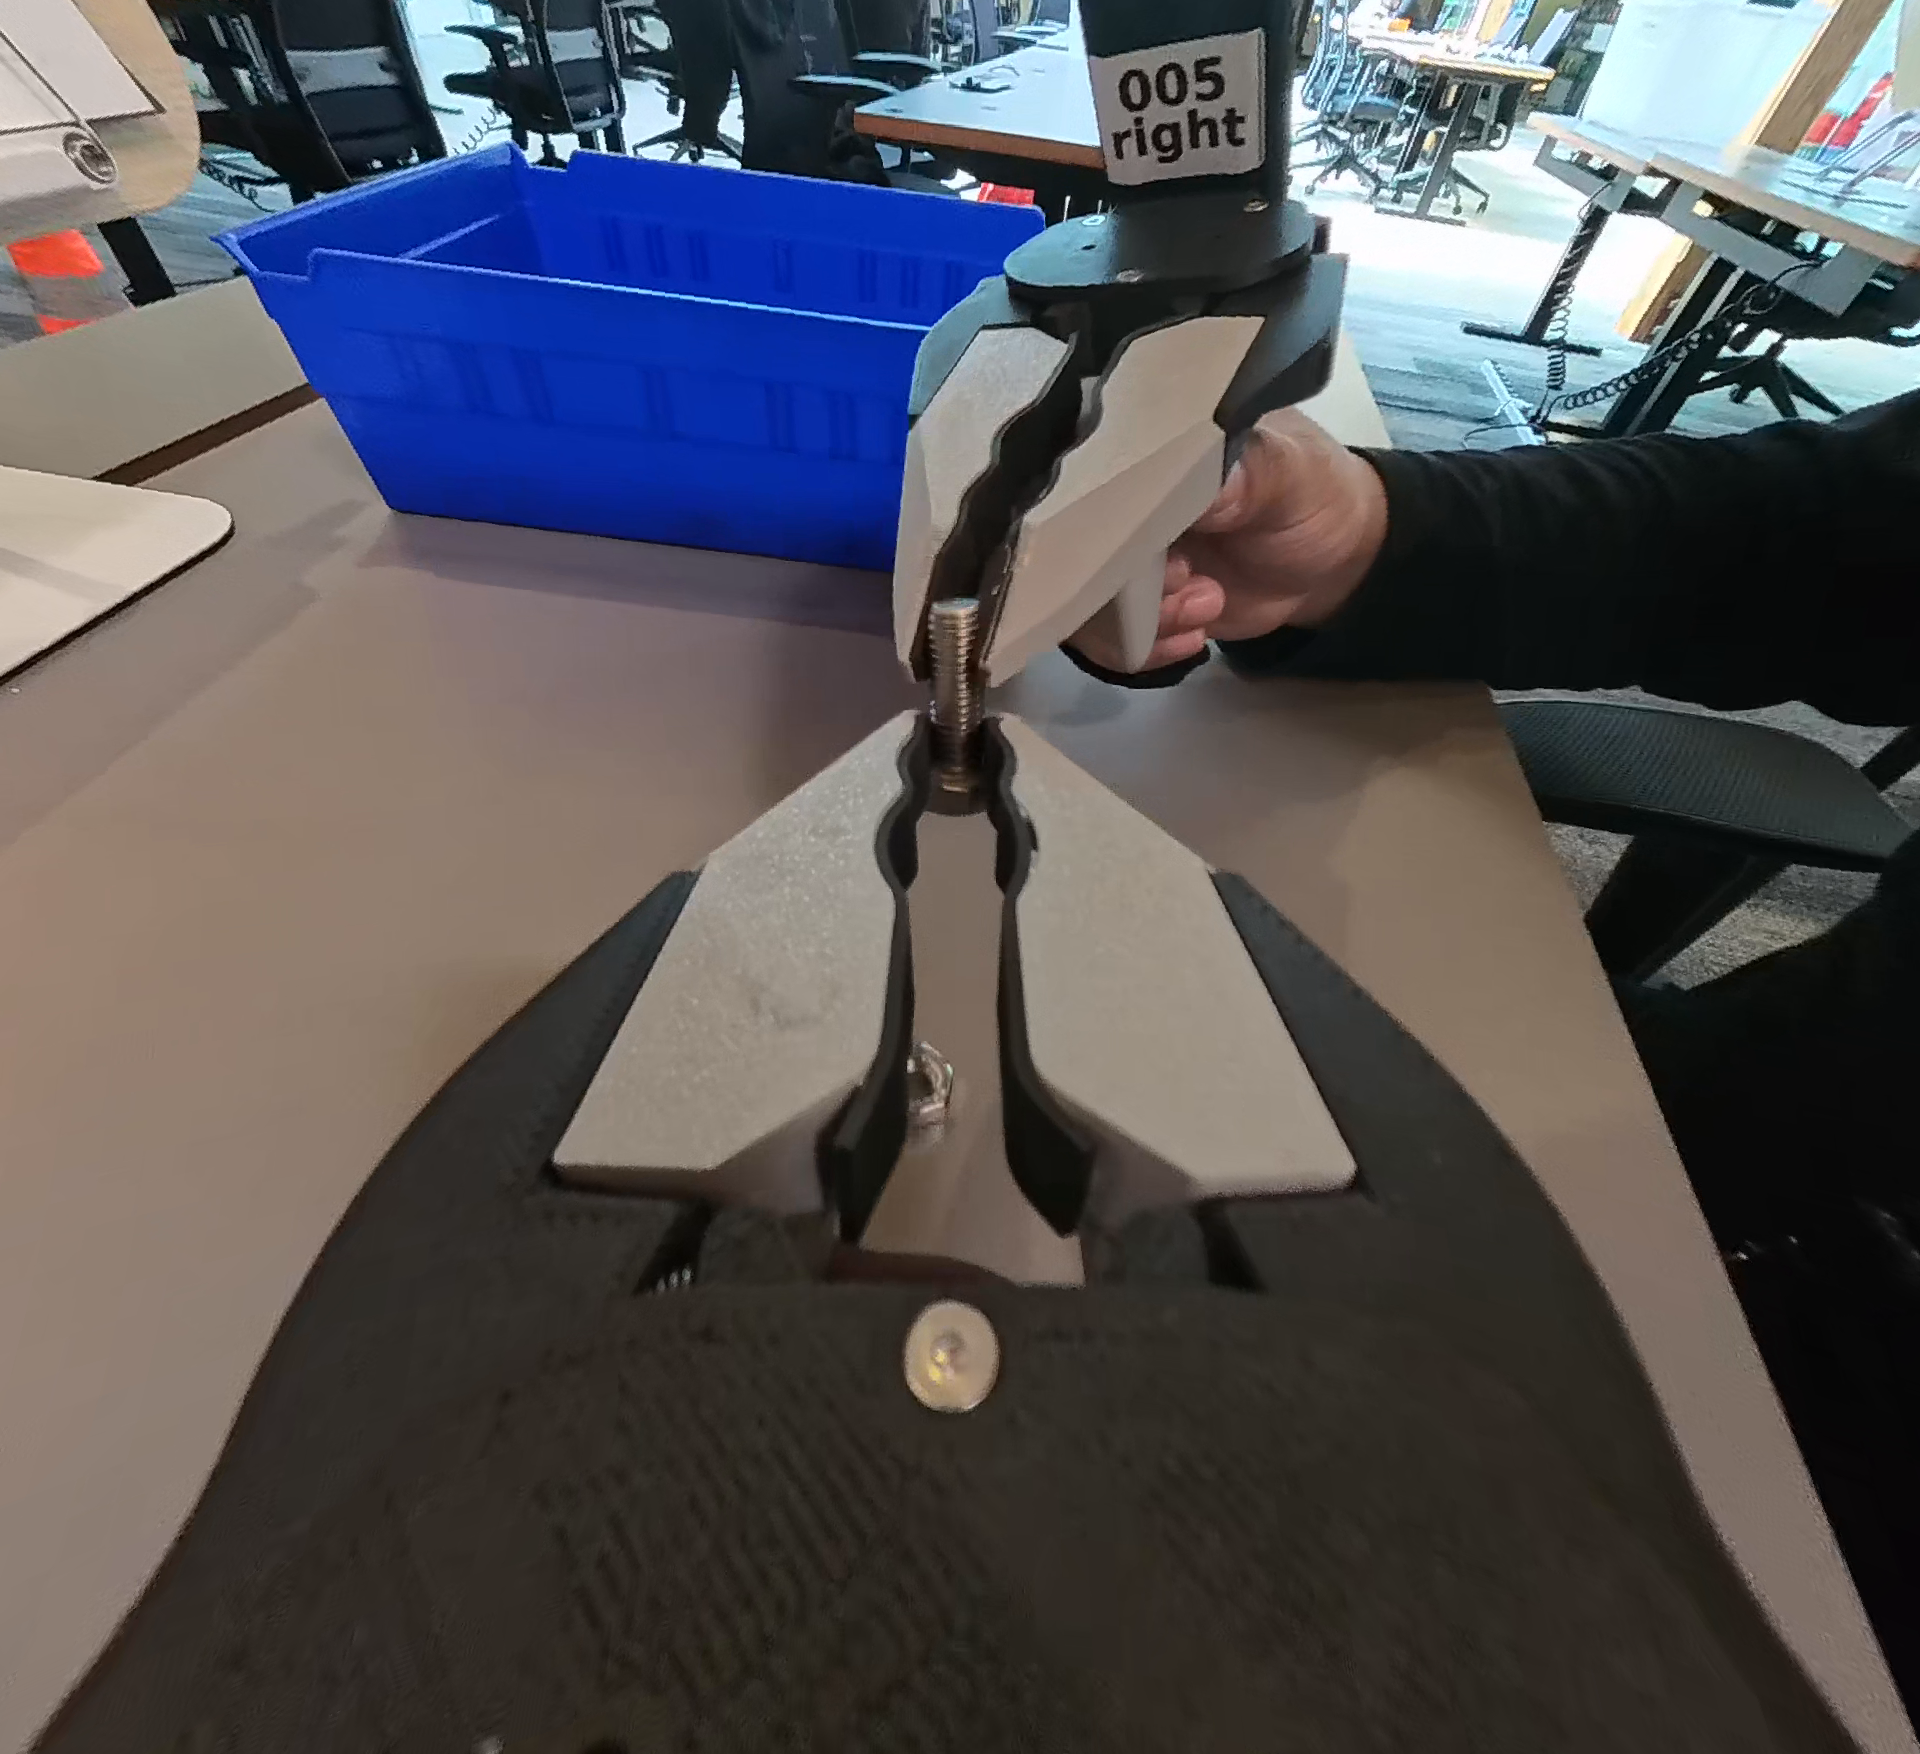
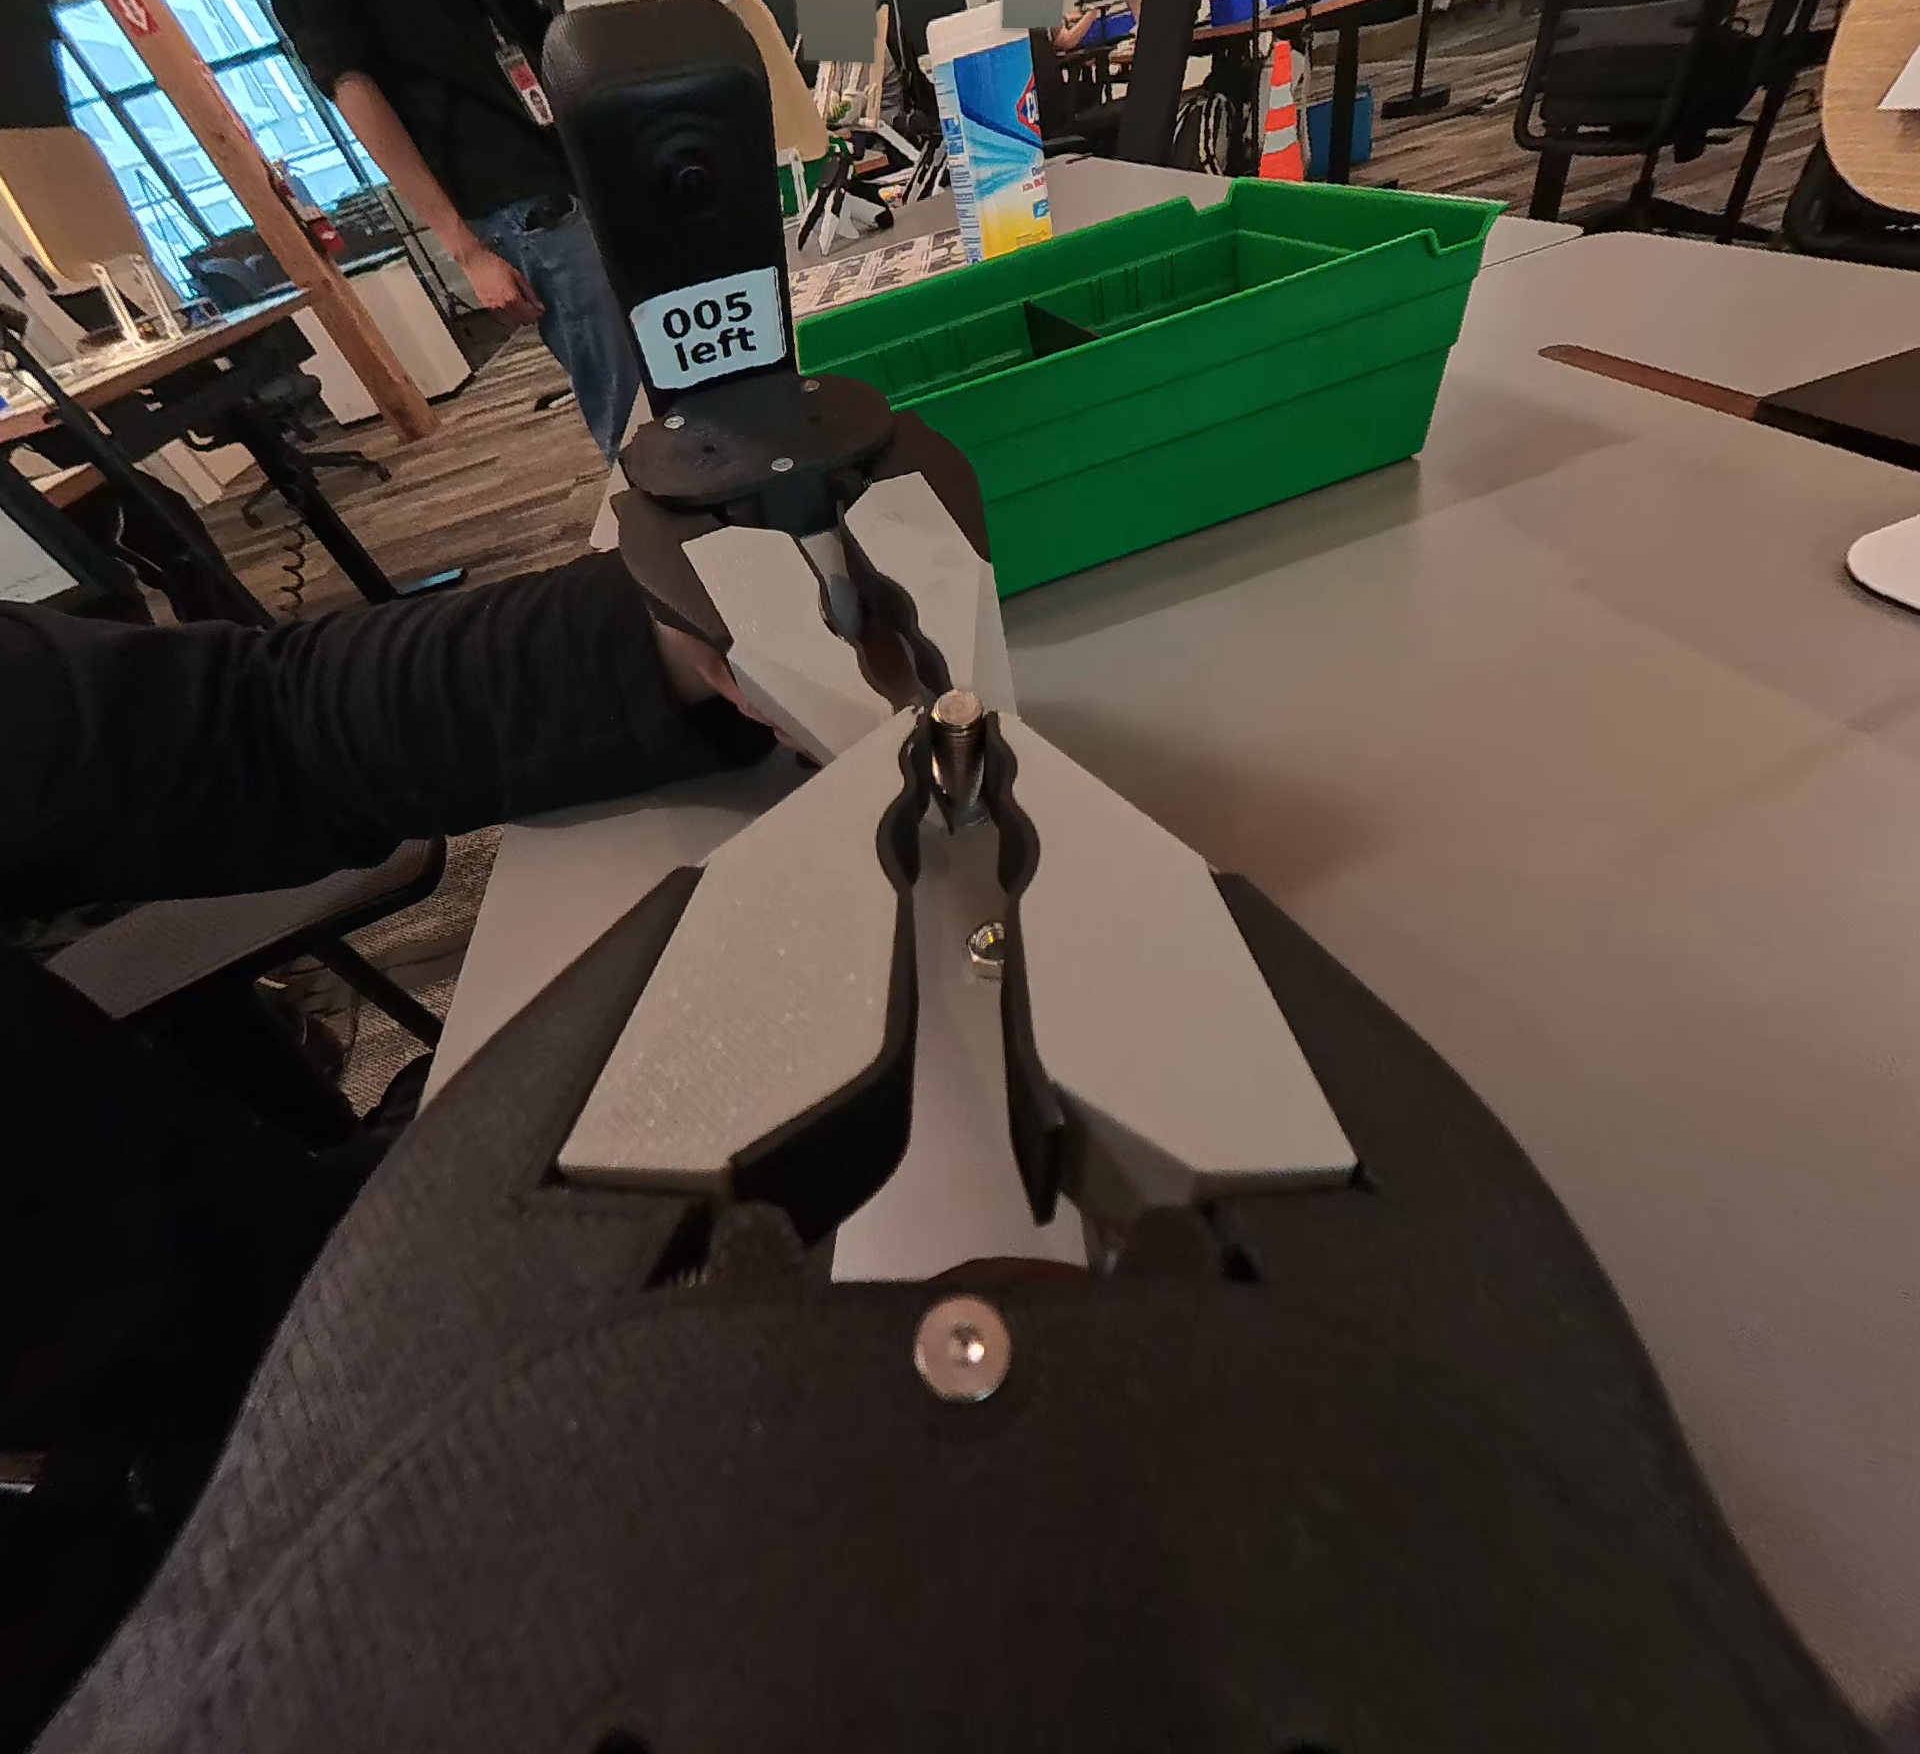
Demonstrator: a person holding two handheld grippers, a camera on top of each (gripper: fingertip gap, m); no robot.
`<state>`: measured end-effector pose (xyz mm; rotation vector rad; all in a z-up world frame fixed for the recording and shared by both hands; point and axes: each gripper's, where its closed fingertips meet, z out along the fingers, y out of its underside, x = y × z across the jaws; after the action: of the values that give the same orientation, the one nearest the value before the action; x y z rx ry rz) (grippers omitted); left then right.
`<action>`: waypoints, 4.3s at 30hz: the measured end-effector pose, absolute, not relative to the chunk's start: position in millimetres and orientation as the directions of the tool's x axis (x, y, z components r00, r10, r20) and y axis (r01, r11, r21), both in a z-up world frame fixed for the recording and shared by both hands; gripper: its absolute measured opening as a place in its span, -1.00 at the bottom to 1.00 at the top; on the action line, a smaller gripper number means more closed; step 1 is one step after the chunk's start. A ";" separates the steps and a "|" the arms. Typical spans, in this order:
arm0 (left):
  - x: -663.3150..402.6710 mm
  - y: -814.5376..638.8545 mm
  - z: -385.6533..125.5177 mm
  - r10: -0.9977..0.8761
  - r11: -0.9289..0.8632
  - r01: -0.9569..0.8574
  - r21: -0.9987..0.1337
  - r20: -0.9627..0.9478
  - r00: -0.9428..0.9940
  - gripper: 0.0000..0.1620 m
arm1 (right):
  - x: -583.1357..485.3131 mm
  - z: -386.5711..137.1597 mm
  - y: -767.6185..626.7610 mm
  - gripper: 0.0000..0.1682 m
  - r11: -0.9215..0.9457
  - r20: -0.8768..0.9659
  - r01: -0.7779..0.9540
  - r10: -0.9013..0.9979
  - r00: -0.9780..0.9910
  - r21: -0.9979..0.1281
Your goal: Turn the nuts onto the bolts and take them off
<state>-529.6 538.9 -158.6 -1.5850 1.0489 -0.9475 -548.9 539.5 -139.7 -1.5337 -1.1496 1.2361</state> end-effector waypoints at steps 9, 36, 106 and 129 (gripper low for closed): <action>-531.4 542.6 -178.7 -0.934 -0.213 -0.260 -0.942 0.118 0.338 -0.92 | -554.4 -158.0 542.6 -0.92 -0.179 -0.144 0.246 0.978 0.153 -0.953; -544.3 557.7 -139.7 -0.838 -0.468 0.114 -0.876 0.481 0.256 -0.91 | -552.0 -159.6 546.9 -0.70 -0.365 -0.347 0.195 0.930 0.121 -0.910; -547.2 554.6 -159.4 -0.940 -0.027 -0.154 -0.988 -0.027 0.339 -0.91 | -566.9 -134.4 549.9 -0.83 0.078 0.103 0.689 0.995 -0.004 -0.721; -545.7 554.7 -164.7 -0.937 -0.026 -0.197 -0.980 -0.044 0.345 -0.92 | -564.7 -142.6 549.3 -0.83 0.039 0.051 0.743 0.999 -0.006 -0.669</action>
<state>-545.7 554.7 -164.7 -1.4927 1.0819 -0.8333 -564.7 549.3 -142.6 -1.7553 -1.8015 0.6397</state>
